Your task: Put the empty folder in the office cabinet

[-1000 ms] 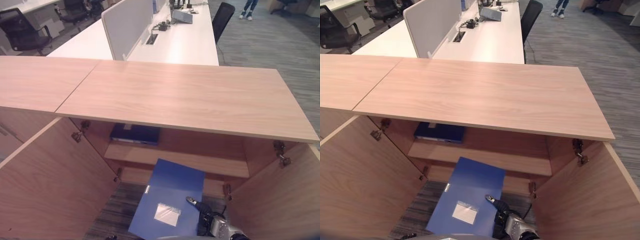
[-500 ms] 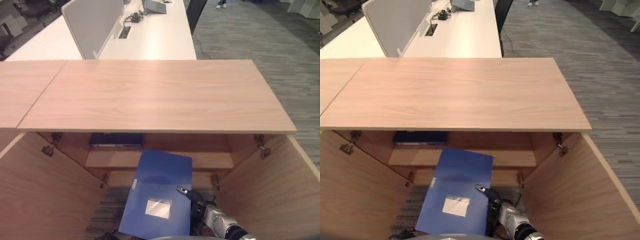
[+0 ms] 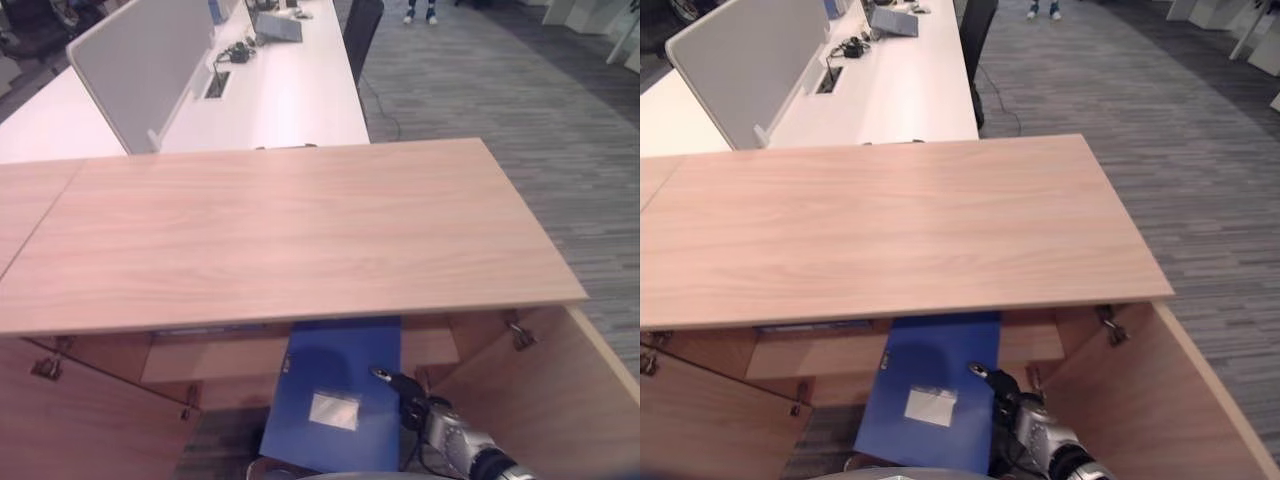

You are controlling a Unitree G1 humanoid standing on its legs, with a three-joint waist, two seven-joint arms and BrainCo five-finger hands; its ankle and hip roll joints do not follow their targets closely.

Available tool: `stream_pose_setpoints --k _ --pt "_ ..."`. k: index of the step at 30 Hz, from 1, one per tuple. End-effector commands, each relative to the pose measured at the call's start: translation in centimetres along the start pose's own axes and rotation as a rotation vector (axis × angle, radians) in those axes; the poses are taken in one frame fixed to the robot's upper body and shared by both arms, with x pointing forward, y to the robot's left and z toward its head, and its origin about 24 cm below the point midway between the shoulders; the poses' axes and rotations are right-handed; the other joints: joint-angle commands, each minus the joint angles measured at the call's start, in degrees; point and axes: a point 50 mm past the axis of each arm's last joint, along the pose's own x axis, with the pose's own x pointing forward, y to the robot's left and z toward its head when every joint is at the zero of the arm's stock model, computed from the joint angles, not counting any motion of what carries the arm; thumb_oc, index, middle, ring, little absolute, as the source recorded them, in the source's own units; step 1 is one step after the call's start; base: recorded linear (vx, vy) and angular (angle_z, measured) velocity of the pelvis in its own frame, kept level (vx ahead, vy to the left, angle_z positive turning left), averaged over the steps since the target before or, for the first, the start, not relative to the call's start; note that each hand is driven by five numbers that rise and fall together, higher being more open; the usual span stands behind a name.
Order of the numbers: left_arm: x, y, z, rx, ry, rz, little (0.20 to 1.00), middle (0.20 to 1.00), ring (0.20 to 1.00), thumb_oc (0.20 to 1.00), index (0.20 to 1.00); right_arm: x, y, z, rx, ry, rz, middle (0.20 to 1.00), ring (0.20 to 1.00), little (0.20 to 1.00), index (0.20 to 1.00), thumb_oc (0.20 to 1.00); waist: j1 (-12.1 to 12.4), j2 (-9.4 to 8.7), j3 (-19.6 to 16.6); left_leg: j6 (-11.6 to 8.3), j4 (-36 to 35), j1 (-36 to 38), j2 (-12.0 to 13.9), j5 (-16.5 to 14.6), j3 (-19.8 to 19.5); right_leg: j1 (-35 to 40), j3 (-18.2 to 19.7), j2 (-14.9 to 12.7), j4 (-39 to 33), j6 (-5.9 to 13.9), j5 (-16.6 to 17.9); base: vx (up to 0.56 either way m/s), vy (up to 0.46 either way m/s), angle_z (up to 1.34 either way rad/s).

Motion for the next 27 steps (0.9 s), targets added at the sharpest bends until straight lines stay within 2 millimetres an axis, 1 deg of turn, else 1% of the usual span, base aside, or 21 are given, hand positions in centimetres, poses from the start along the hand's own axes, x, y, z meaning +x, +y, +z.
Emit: stream_pose_setpoints --k 1,2,3,5,6,9,10,11,13,14,15,16,17,18,19,20,22,24,27 --pt "-0.3 -3.3 0.6 0.168 -0.037 -0.117 1.000 1.000 1.000 1.000 1.000 1.0 4.9 6.9 0.018 -0.276 0.209 0.200 0.200 0.200 0.200 0.200 0.5 0.60 0.6 0.69 0.2 3.3 -2.0 -6.3 0.5 -0.5 1.5 -5.5 0.8 1.69 0.7 0.06 0.255 0.28" --pt "-0.3 -2.9 0.8 0.172 -0.048 -0.109 1.000 1.000 1.000 1.000 1.000 0.9 5.0 8.7 0.015 -0.340 0.203 0.200 0.200 0.200 0.200 0.200 0.7 0.17 1.0 1.29 0.2 3.3 -3.1 -7.1 0.8 -1.2 1.8 -6.6 0.8 2.34 1.6 0.03 0.179 0.17" --pt "-0.3 -2.9 0.8 0.172 -0.048 -0.109 1.000 1.000 1.000 1.000 1.000 0.9 5.0 8.7 0.015 -0.341 0.203 0.200 0.200 0.200 0.200 0.200 0.8 0.14 1.0 1.32 0.2 3.3 -3.2 -7.1 0.8 -1.2 1.9 -6.6 0.8 2.36 1.6 -0.01 0.156 0.13" --pt "-0.3 -2.7 0.9 0.177 -0.051 -0.106 1.000 1.000 1.000 1.000 1.000 0.8 5.0 10.7 0.025 -0.412 0.181 0.200 0.200 0.200 0.200 0.200 1.0 -0.25 1.4 1.92 0.2 3.0 -4.0 -7.7 0.8 -1.8 1.8 -7.6 0.7 2.90 2.5 -0.03 0.128 -0.01" --pt "-0.2 -2.3 0.8 0.173 -0.045 -0.093 1.000 1.000 1.000 1.000 1.000 0.6 4.6 12.9 0.067 -0.497 0.135 0.200 0.200 0.200 0.200 0.200 1.3 -0.67 2.1 2.52 0.2 2.7 -4.7 -8.2 0.7 -2.3 1.6 -8.3 0.8 3.37 3.1 -0.04 0.132 -0.07" --pt "-0.1 -1.9 1.1 0.158 -0.046 -0.072 1.000 1.000 1.000 1.000 1.000 0.4 4.3 16.0 0.159 -0.618 0.056 0.200 0.200 0.200 0.200 0.200 2.1 -1.14 4.3 3.22 0.2 1.4 -5.6 -8.4 0.2 -3.6 1.4 -9.2 1.2 3.83 3.5 -0.09 0.073 0.01" --pt "-0.1 -1.8 1.5 0.149 -0.054 -0.065 1.000 1.000 1.000 1.000 1.000 0.3 4.6 17.0 0.190 -0.650 0.044 0.200 0.200 0.200 0.200 0.200 2.4 -1.24 5.3 3.43 0.2 0.7 -5.9 -8.3 -0.1 -4.4 1.4 -9.5 1.7 3.90 3.5 -0.09 0.026 0.06" --pt "-0.1 -1.8 1.6 0.149 -0.056 -0.064 1.000 1.000 1.000 1.000 1.000 0.3 4.6 17.1 0.190 -0.652 0.045 0.200 0.200 0.200 0.200 0.200 2.4 -1.28 5.3 3.45 0.2 0.6 -5.9 -8.3 -0.1 -4.5 1.4 -9.5 1.8 3.91 3.5 -0.11 0.017 0.03" --pt "0.0 -1.5 2.5 0.128 -0.079 -0.040 1.000 1.000 1.000 1.000 1.000 -0.2 4.7 19.5 0.264 -0.738 0.010 0.200 0.200 0.200 0.200 0.200 2.9 -1.18 8.0 3.80 0.4 -1.5 -6.2 -7.6 -0.8 -7.0 1.4 -10.4 3.6 4.00 3.4 -0.14 0.021 0.02" --pt "0.0 -1.4 2.6 0.127 -0.081 -0.039 1.000 1.000 1.000 1.000 1.000 -0.2 4.7 19.6 0.264 -0.740 0.010 0.200 0.200 0.200 0.200 0.200 3.0 -1.22 8.0 3.82 0.4 -1.6 -6.2 -7.5 -0.8 -7.1 1.5 -10.4 3.7 4.01 3.4 -0.18 0.015 -0.03" --pt "0.0 -1.4 3.3 0.118 -0.100 -0.030 1.000 1.000 1.000 1.000 1.000 -0.4 4.9 20.7 0.304 -0.776 0.001 0.200 0.200 0.200 0.200 0.200 3.2 -1.12 9.6 3.96 1.3 -3.1 -6.3 -7.1 -1.3 -8.8 1.7 -11.0 5.0 3.91 3.3 -0.20 0.007 0.03" --pt "0.0 -1.2 4.1 0.110 -0.122 -0.019 1.000 1.000 1.000 1.000 1.000 -0.8 5.1 22.1 0.342 -0.820 -0.003 0.200 0.200 0.200 0.200 0.200 3.3 -1.03 11.1 4.09 3.7 -5.6 -6.1 -7.5 -1.9 -10.8 1.9 -11.7 6.5 3.76 3.1 -0.61 0.019 0.04" --pt "-0.2 -0.9 7.5 0.088 -0.215 0.023 1.000 1.000 1.000 1.000 1.000 -2.8 5.6 26.8 0.504 -0.991 -0.023 0.200 0.200 0.200 0.200 0.200 3.1 -0.79 16.2 4.93 16.4 -18.9 -6.5 -10.1 -4.3 -21.1 3.6 -14.6 15.4 2.57 1.8 -0.52 0.019 0.14" --pt "-0.2 -0.9 7.7 0.087 -0.218 0.024 1.000 1.000 1.000 1.000 1.000 -2.8 5.6 26.9 0.504 -0.994 -0.022 0.200 0.200 0.200 0.200 0.200 3.1 -0.84 16.0 4.97 17.1 -19.7 -6.5 -10.4 -4.4 -21.8 3.7 -14.7 15.8 2.56 1.6 -0.46 0.014 0.10" --pt "-0.2 -0.9 8.2 0.083 -0.229 0.032 1.000 1.000 1.000 1.000 1.000 -3.2 5.6 27.3 0.547 -1.023 -0.028 0.200 0.200 0.200 0.200 0.200 2.9 -0.87 16.2 5.22 18.8 -21.9 -6.7 -10.9 -5.0 -23.5 4.1 -15.1 17.2 2.30 1.1 -0.10 -0.018 0.09" --pt "-0.4 -1.1 9.1 0.078 -0.242 0.046 1.000 1.000 1.000 1.000 1.000 -3.7 5.4 27.9 0.632 -1.067 -0.049 0.200 0.200 0.200 0.200 0.200 2.6 -1.29 15.6 5.75 22.7 -27.0 -6.4 -12.2 -6.3 -27.4 5.1 -16.0 20.4 1.68 -0.5 -0.12 -0.022 0.10" --pt "-0.5 -1.3 9.7 0.074 -0.261 0.057 1.000 1.000 1.000 1.000 1.000 -4.2 5.0 28.1 0.707 -1.104 -0.075 0.200 0.200 0.200 0.200 0.200 2.6 -1.23 15.2 6.37 25.4 -31.1 -6.5 -13.1 -7.1 -31.1 5.8 -17.0 23.7 1.15 -2.0 -0.08 -0.011 0.15" --pt "-0.6 -1.4 10.2 0.075 -0.290 0.067 1.000 1.000 1.000 1.000 1.000 -4.6 4.8 28.3 0.755 -1.133 -0.100 0.200 0.200 0.200 0.200 0.200 2.7 -1.00 15.0 6.96 28.2 -35.3 -6.6 -13.8 -7.8 -35.2 6.6 -18.0 27.5 0.65 -3.6 -0.08 -0.006 0.08" --pt "-0.8 -1.2 10.9 0.073 -0.333 0.077 1.000 1.000 1.000 1.000 1.000 -5.3 4.2 28.6 0.774 -1.172 -0.134 0.200 0.200 0.200 0.200 0.200 3.1 -0.62 14.1 7.71 33.4 -42.0 -7.3 -15.4 -8.9 -41.9 8.1 -19.4 34.0 -0.31 -6.3 -0.06 -0.013 0.15"
